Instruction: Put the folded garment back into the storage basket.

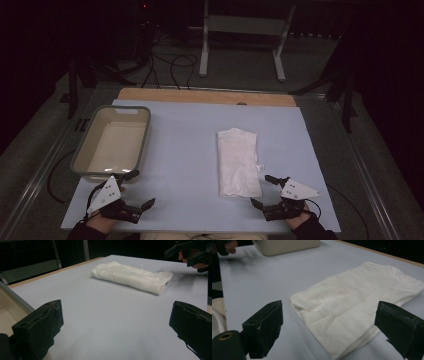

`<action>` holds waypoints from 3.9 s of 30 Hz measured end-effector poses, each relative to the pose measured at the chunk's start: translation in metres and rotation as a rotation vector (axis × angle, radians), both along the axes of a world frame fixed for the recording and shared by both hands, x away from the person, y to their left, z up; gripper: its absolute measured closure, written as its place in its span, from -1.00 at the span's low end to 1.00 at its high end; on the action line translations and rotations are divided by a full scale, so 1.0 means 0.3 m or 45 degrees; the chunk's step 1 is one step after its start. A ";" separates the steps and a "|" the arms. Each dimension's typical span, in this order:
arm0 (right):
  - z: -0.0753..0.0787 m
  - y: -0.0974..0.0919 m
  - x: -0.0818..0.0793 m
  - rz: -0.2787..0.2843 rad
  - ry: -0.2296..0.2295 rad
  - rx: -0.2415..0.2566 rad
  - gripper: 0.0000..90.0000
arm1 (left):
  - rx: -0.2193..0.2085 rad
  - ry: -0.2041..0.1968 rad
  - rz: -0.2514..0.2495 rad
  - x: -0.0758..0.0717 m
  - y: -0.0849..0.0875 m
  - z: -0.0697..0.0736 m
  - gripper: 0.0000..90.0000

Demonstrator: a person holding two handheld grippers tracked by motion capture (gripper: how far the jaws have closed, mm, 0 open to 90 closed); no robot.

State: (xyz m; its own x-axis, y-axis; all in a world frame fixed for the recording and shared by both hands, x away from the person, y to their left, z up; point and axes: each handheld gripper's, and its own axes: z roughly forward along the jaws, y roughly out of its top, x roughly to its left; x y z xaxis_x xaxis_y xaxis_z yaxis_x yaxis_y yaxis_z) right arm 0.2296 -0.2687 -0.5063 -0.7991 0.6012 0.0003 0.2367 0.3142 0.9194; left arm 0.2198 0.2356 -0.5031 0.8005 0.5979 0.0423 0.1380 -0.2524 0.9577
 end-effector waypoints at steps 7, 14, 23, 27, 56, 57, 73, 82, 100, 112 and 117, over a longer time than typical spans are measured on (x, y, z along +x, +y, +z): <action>0.010 0.004 0.001 0.009 0.022 -0.013 -0.82 | -0.003 0.002 -0.009 0.003 -0.001 -0.002 -1.00; 0.016 0.021 -0.006 0.035 0.032 -0.043 -0.82 | -0.002 0.010 -0.022 0.004 -0.004 -0.003 -1.00; 0.050 0.033 -0.016 0.056 0.041 -0.042 -0.82 | 0.005 0.036 -0.042 0.008 -0.014 0.007 -1.00; 0.062 0.038 -0.018 0.066 0.033 -0.037 -0.82 | 0.002 0.043 -0.053 0.009 -0.018 0.011 -1.00; 0.205 0.029 0.033 0.075 -0.028 0.062 -0.84 | -0.029 0.053 -0.167 0.107 -0.150 0.234 -1.00; 0.210 0.028 0.042 0.074 -0.029 0.060 -0.84 | -0.024 0.057 -0.169 0.120 -0.166 0.245 -1.00; 0.230 0.008 0.203 -0.126 0.082 0.052 -0.84 | -0.022 0.171 -0.188 0.242 -0.316 0.291 -1.00; 0.202 0.014 0.263 -0.226 0.186 0.031 -0.83 | -0.029 0.260 -0.210 0.307 -0.422 0.287 -1.00; 0.136 0.042 0.344 -0.263 0.350 -0.067 -0.84 | -0.020 0.457 -0.188 0.434 -0.580 0.170 -1.00; 0.090 0.020 0.405 -0.340 0.639 -0.053 -0.83 | -0.012 0.687 -0.144 0.467 -0.672 0.107 -0.98; 0.071 0.005 0.437 -0.361 0.818 0.007 -0.81 | -0.043 0.778 -0.136 0.483 -0.694 0.082 -0.98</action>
